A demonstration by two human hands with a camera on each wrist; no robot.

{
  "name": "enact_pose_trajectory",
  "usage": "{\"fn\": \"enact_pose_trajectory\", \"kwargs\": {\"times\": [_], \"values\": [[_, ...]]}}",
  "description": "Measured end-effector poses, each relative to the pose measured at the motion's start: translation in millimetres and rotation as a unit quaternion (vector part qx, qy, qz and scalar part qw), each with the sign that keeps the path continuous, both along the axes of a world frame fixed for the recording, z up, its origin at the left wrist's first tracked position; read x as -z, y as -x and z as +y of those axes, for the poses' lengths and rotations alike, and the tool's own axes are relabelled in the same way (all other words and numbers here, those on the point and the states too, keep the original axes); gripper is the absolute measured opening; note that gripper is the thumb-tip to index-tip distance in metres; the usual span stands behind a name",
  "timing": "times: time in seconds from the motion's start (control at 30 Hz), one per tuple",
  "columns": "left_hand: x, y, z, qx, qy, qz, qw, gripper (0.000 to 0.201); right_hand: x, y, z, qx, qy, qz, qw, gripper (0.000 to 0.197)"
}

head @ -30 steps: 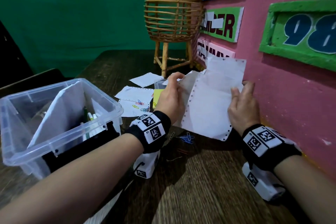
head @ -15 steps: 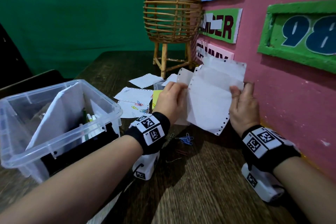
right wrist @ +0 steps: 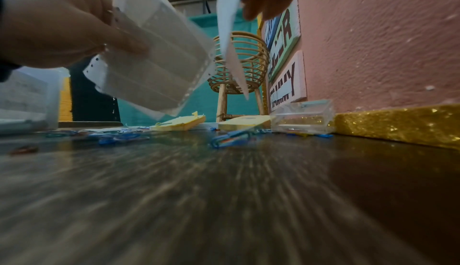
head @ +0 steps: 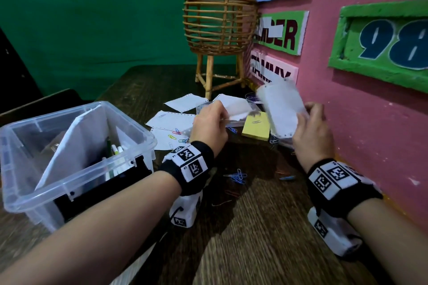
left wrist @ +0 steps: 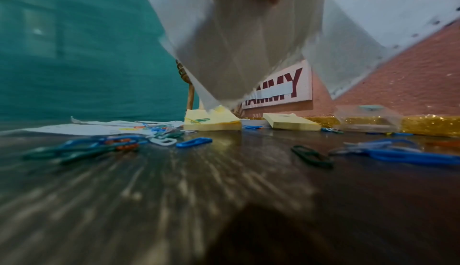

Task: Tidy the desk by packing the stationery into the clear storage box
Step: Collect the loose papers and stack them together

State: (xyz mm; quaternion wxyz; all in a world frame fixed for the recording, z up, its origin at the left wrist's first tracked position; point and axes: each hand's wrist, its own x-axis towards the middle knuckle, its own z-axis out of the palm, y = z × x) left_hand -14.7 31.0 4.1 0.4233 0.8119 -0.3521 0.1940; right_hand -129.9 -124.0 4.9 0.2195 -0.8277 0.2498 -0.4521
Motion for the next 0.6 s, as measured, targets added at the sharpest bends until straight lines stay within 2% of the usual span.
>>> {"fn": "enact_pose_trajectory", "kwargs": {"times": [0.07,0.13,0.23,0.33,0.43,0.5,0.53,0.6], "values": [[-1,2,2,0.022,0.007,-0.002,1.0,0.027,1,-1,-3,0.029,0.01,0.015,0.999,0.033],[-1,9,2,0.082,0.029,0.008,0.996,0.026,2,-2,-5,0.034,0.025,0.02,0.999,0.041],[1,17,-2,0.149,0.018,0.019,0.989,0.045,3,-3,-4,-0.001,0.045,0.011,0.999,0.039],[3,12,-4,0.137,0.024,0.013,0.99,0.053,3,-3,1,-0.092,0.086,-0.005,0.992,0.039],[6,6,-6,0.13,0.017,-0.063,0.989,0.021,2,-2,4,-0.157,0.094,-0.037,0.982,0.032],[8,4,-8,0.106,0.027,-0.076,0.991,0.03,2,-1,4,-0.169,0.076,-0.065,0.981,0.023],[7,3,-8,0.086,0.042,-0.071,0.993,0.036,2,-1,4,-0.169,0.056,-0.072,0.981,0.024],[2,0,-5,0.033,0.075,-0.071,0.994,0.044,1,0,6,-0.182,0.007,-0.075,0.98,0.039]]}}
